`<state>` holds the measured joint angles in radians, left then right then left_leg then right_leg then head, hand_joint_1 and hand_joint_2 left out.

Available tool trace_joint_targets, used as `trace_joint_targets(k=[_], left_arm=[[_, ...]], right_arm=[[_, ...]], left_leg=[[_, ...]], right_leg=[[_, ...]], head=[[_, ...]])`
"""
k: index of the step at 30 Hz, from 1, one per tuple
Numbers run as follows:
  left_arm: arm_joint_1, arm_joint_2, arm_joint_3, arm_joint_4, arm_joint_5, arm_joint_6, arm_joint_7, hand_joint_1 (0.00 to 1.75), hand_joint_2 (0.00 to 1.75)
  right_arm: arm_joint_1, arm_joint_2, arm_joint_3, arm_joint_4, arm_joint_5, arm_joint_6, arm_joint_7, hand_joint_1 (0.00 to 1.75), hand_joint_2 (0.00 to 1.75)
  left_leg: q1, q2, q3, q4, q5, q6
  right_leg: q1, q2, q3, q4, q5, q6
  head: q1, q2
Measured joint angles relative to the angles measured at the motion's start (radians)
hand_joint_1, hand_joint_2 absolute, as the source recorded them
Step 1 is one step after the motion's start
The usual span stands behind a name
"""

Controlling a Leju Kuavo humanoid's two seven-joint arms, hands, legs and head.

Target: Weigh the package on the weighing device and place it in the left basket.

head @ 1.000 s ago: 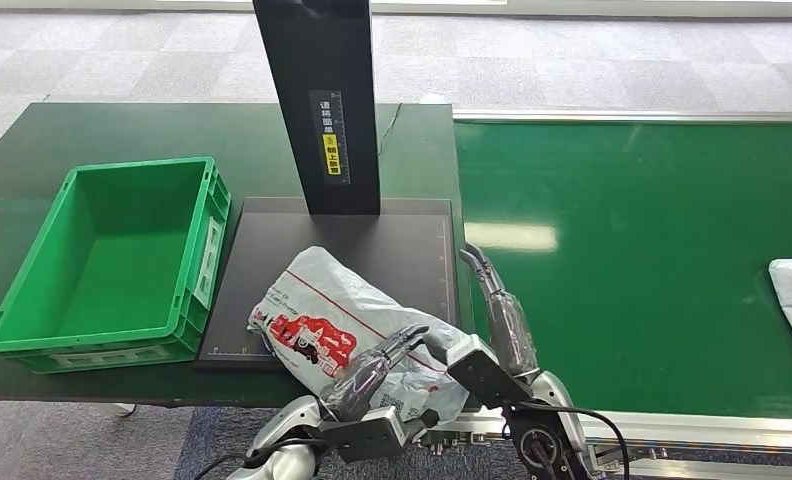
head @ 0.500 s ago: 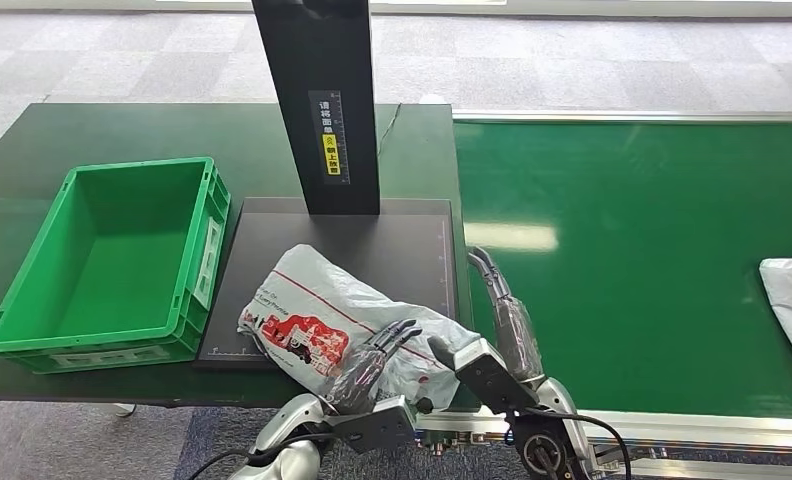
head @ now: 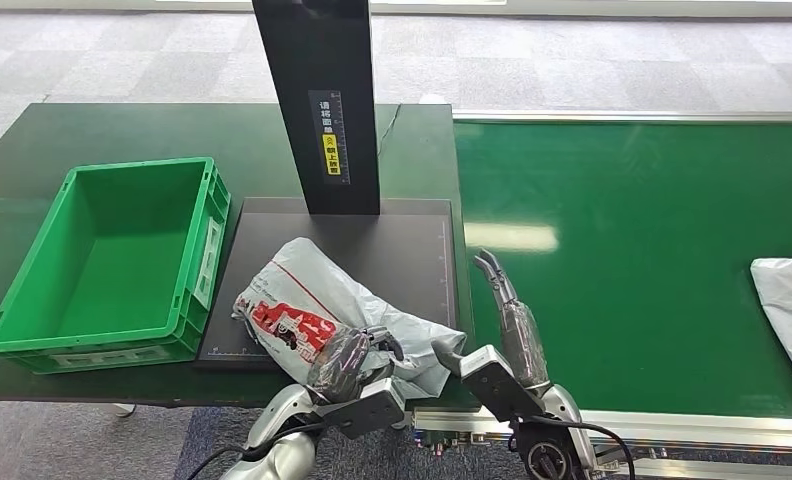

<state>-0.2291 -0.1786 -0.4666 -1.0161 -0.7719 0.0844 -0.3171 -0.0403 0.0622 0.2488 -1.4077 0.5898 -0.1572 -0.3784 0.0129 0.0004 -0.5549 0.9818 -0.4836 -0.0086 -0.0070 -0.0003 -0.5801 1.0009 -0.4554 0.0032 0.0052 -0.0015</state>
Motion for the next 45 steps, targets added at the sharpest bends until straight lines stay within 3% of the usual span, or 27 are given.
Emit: trace_joint_targets(k=[12, 20, 23, 25, 29, 38, 45], left_arm=[[0.002, -0.001, 0.033, 0.0, 0.007, 0.05, 0.011, 1.75, 1.75], [0.031, -0.001, 0.078, -0.064, 0.01, 0.263, -0.083, 1.75, 1.75], [0.046, 0.002, 0.08, -0.122, -0.103, 0.412, -0.113, 1.75, 1.75], [0.047, 0.012, 0.079, -0.163, -0.263, 0.484, -0.077, 1.75, 1.75], [0.022, 0.051, 0.07, -0.23, -0.567, 0.516, -0.003, 1.75, 1.75], [-0.085, 0.151, 0.045, -0.429, -0.723, 0.541, 0.062, 1.75, 1.75], [-0.109, 0.183, 0.046, -0.552, -0.735, 0.541, 0.067, 1.75, 1.75]], right_arm=[[0.021, 0.0, -0.002, -0.022, -0.003, 0.0, 0.0, 0.0, 1.75], [0.047, 0.0, -0.005, -0.053, -0.004, 0.001, 0.002, 0.0, 1.75], [0.046, 0.0, -0.006, -0.057, -0.006, 0.013, 0.002, 0.0, 1.75], [0.044, 0.0, -0.006, -0.056, -0.01, 0.02, -0.002, 0.0, 1.75], [0.033, -0.003, -0.005, -0.046, -0.028, 0.022, -0.023, 0.0, 1.75], [0.042, -0.037, -0.004, -0.019, -0.074, -0.006, -0.066, 0.0, 1.75], [0.047, -0.053, -0.001, -0.007, -0.08, -0.016, -0.07, 0.0, 1.75]], left_leg=[[0.0, 0.0, 0.0, 0.0, 0.0, 0.0], [0.0, 0.0, 0.0, 0.0, 0.0, 0.0], [0.0, 0.0, -0.001, 0.0, 0.0, 0.0], [0.0, 0.0, -0.001, 0.0, 0.0, 0.0], [0.0, 0.0, 0.0, 0.0, 0.0, 0.0], [0.0, 0.0, 0.0, 0.0, 0.001, 0.0], [0.0, 0.0, 0.0, 0.0, 0.0, 0.0]], right_leg=[[0.0, 0.0, 0.0, 0.0, 0.0, 0.0], [0.0, 0.0, 0.0, 0.0, 0.0, 0.0], [0.0, 0.0, 0.0, 0.0, 0.0, 0.0], [0.0, 0.0, 0.0, 0.0, 0.0, 0.0], [0.0, 0.0, 0.0, 0.0, 0.0, 0.0], [0.0, 0.0, 0.0, 0.0, 0.0, 0.0], [0.0, 0.0, 0.0, 0.0, 0.0, 0.0]], head=[[0.0, 0.0], [0.0, 0.0], [0.0, 0.0], [0.0, 0.0], [0.0, 0.0], [0.0, 0.0], [0.0, 0.0]])
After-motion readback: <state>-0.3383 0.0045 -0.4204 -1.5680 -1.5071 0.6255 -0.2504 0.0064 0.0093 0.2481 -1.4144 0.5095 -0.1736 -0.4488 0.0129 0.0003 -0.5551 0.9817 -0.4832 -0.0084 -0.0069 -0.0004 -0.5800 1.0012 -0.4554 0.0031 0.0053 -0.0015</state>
